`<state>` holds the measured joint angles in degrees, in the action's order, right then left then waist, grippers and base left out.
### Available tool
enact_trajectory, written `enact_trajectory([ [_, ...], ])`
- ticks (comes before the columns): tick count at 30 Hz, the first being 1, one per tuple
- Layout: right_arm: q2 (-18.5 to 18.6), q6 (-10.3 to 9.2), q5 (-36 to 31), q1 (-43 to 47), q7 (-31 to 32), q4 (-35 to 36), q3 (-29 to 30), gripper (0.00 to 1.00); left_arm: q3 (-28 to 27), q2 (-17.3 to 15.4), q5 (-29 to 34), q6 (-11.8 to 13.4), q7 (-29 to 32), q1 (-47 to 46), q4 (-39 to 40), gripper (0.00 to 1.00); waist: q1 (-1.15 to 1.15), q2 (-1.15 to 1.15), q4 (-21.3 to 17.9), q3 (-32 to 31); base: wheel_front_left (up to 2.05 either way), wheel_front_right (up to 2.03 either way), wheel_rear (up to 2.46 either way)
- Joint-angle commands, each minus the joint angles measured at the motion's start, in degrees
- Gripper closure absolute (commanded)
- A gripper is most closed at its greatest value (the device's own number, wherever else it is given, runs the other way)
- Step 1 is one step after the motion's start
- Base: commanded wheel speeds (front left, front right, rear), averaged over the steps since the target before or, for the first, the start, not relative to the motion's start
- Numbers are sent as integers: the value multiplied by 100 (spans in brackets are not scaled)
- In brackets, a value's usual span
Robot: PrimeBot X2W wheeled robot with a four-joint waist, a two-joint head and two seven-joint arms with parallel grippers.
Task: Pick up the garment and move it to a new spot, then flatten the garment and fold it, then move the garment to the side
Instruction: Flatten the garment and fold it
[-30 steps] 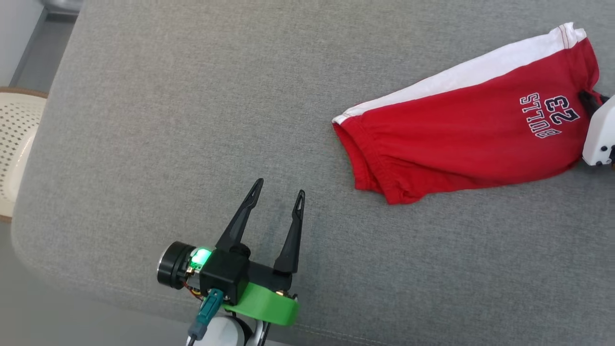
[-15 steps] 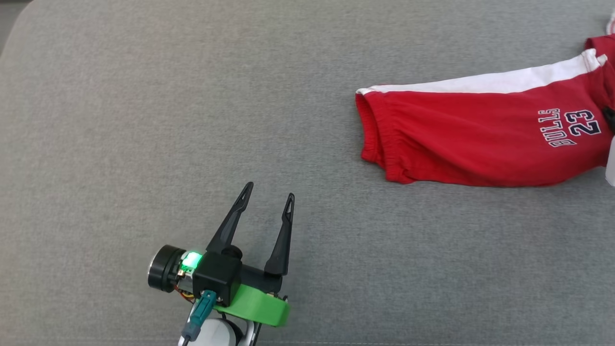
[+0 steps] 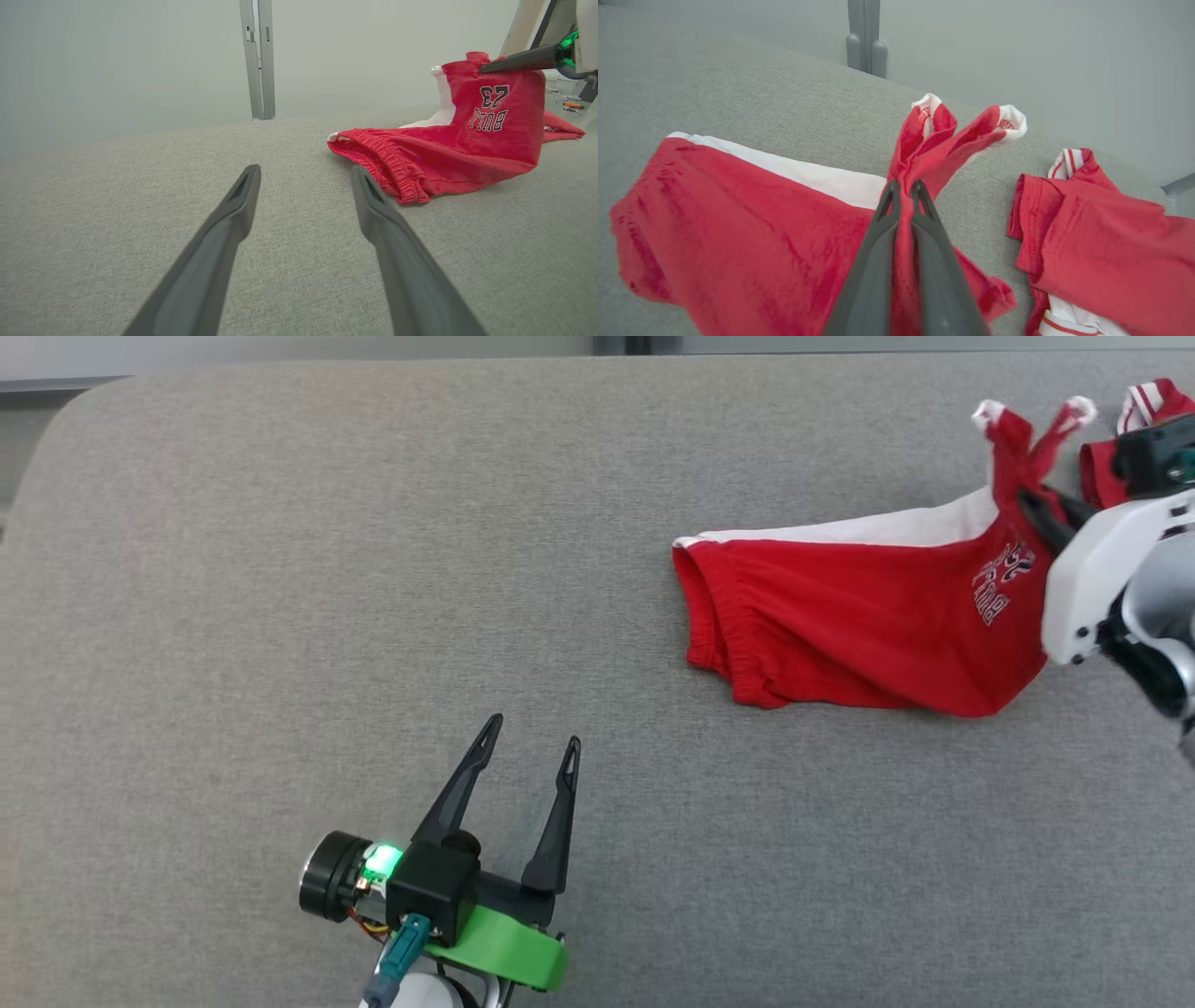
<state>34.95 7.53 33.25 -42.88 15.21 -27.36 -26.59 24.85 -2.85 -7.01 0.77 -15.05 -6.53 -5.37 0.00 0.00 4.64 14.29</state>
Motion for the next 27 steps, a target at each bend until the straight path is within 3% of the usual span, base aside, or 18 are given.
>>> enact_trajectory([
  [1, -77, -9, -87, 127, 108, 165, 56, 100, 22, -11, -51, 4, -13, 65, -8, 0, 0, 0, 127, -88, 0, 0, 0],
  [12, -812, -8, -441, 438, 833, 1205, 201, 100, 238, -11, -225, 62, -13, 52, -19, 0, 0, 0, 516, -95, 0, 0, 0],
  [24, -1607, -8, -722, 497, 985, 933, -48, 100, 444, -10, -345, 109, -13, -113, -21, 0, 0, 0, 730, 43, 0, 0, 0],
  [26, -1757, -8, -676, 513, 928, 828, -70, 58, 469, -10, -369, 117, -13, -131, -22, 0, 0, 0, 744, 64, 0, 0, 0],
  [27, -1826, -8, -629, 507, 866, 815, -57, 0, 476, -10, -385, 120, -13, -135, -22, 0, 0, 0, 744, 71, 0, 0, 0],
])
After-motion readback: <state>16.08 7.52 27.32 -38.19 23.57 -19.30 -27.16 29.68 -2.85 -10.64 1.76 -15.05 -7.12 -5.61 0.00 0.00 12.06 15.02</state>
